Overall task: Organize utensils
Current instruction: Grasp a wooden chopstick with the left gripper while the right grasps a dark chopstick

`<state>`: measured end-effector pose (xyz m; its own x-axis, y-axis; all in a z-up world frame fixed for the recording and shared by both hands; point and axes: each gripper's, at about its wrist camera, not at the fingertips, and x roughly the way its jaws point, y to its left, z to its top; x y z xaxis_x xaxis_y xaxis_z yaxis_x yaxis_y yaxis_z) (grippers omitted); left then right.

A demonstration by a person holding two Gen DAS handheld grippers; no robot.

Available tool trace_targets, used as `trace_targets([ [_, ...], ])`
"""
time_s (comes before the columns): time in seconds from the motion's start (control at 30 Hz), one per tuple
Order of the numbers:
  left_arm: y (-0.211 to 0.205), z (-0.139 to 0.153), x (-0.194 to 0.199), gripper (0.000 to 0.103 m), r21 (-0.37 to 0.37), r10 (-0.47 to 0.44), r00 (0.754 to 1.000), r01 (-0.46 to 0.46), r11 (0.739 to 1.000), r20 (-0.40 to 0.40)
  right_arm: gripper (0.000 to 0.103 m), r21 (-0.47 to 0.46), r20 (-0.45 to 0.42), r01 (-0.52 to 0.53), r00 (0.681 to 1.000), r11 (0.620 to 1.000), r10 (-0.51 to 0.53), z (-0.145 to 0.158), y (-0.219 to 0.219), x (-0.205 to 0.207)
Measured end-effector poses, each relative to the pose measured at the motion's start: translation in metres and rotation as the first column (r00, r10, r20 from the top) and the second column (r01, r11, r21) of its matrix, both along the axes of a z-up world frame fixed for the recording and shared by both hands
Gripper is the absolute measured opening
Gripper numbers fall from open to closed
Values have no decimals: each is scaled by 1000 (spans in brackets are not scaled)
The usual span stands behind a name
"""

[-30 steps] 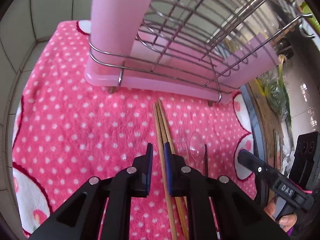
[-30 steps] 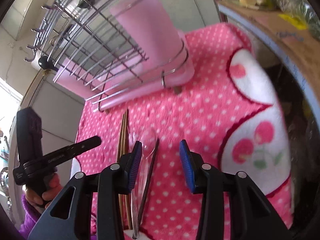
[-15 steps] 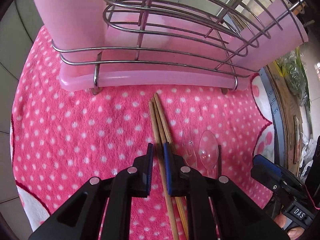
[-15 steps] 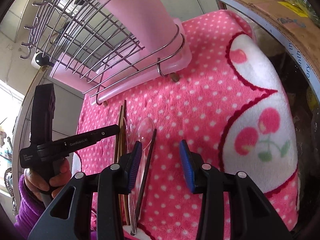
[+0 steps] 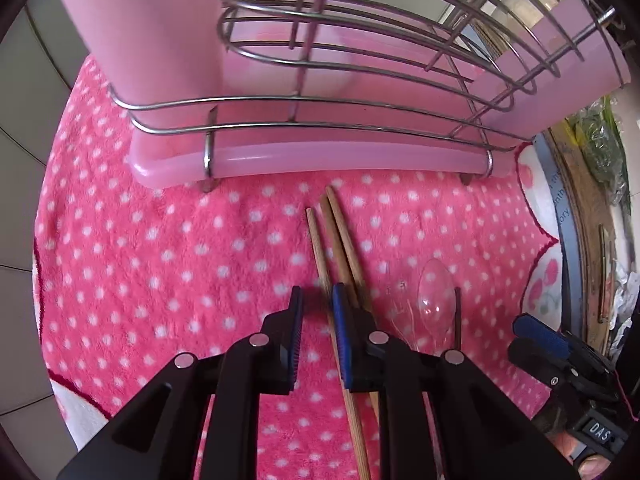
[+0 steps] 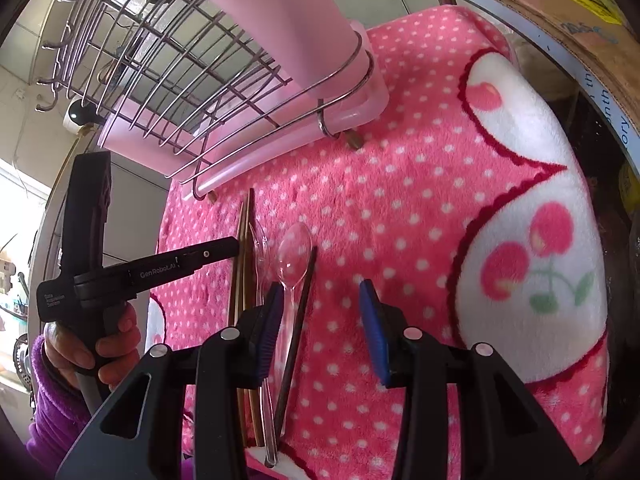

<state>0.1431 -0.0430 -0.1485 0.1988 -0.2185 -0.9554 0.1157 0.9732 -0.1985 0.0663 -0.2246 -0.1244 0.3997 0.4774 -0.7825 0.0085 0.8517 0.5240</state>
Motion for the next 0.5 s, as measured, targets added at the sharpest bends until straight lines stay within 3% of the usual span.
trace_targets([
  [0.17,-8,0,4,16,35,-15,1000,16,999,-8,40,7,-8,-1,1000,1000,1,-2,1,3],
  [0.3,-24,-3,9,14,110,-28,1000,28,994,-4,40,10,-21,-19,1000,1000,19,-4,8,4],
  [0.5,-19,1,10,5,97,-35,999,35,995,7,40,78,-93,-5,996,997,12,-15,8,10],
])
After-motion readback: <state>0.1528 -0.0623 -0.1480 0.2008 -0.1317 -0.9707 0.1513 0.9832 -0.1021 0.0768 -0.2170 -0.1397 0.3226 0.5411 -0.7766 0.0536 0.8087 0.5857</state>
